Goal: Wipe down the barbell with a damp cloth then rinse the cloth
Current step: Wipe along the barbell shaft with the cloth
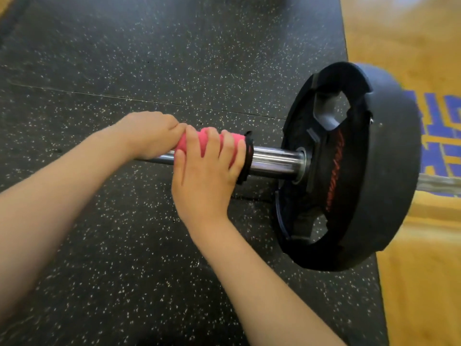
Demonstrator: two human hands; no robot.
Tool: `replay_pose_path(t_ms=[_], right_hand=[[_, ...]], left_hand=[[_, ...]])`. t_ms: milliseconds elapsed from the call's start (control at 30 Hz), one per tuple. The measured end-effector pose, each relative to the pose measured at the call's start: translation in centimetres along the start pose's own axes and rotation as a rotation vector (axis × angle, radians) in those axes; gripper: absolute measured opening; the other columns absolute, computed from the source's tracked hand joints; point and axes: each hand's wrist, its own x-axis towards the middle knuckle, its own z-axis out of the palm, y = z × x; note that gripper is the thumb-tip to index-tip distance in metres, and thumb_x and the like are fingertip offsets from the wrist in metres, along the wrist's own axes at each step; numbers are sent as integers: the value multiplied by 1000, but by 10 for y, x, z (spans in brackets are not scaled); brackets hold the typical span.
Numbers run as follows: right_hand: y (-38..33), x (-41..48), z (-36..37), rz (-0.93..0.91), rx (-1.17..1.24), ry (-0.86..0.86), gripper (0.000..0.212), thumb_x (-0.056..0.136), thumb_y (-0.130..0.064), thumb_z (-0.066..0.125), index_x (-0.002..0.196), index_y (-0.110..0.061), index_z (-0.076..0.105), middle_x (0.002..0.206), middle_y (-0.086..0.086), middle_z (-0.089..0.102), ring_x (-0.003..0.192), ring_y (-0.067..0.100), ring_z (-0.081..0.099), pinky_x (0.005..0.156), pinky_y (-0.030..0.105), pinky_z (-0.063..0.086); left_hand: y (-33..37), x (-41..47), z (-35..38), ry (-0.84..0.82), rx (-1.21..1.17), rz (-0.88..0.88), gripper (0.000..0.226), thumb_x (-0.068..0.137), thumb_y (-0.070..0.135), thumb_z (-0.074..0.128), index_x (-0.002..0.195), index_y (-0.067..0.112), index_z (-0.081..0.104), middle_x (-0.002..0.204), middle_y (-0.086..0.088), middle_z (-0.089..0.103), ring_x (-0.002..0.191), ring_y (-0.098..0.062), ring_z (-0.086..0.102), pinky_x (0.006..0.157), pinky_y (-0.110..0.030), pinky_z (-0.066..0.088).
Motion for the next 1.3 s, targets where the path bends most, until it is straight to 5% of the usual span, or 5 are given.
replay_pose_path(t_ms=[267, 433, 733, 1000, 1300], right_hand=[[37, -3, -12, -69, 22, 6, 42, 97, -38, 40, 136, -28, 50, 137, -2, 51, 133, 24, 38, 119, 41, 11], [72, -8, -29, 77, -21, 84, 41, 95, -36, 39, 133, -28, 52, 135, -6, 52, 134, 20, 38, 119, 40, 8], [51, -1, -19, 126, -8, 120, 37, 96, -31, 38, 127, -25, 58, 130, 3, 54, 130, 29, 38, 117, 49, 8], [-26, 2, 11, -61, -31, -24, 42, 96, -37, 39, 133, -22, 52, 132, 8, 51, 128, 34, 39, 116, 51, 13], [21, -2, -6, -115, 51, -4, 41, 97, -36, 37, 134, -26, 52, 134, -3, 52, 129, 23, 41, 118, 40, 14]], left_hand=[[-18, -29, 28, 612, 82, 78, 46, 99, 38, 30, 68, 13, 54, 57, -2, 53, 48, -26, 47, 49, -27, 22], [-31, -43, 46, 656, -42, 102, 42, 99, 33, 30, 84, 10, 61, 67, -4, 56, 58, -24, 47, 49, -28, 26], [-34, -28, 35, 564, -69, 64, 47, 93, 29, 21, 69, 7, 54, 48, -6, 48, 43, -29, 42, 51, -30, 28], [-34, 4, 5, 25, -210, -66, 37, 104, 24, 27, 82, 12, 54, 107, -14, 61, 103, -33, 53, 86, -35, 37], [-27, -29, 34, 608, -160, -23, 49, 93, 48, 26, 77, 15, 59, 63, 3, 58, 59, -25, 52, 55, -31, 34]])
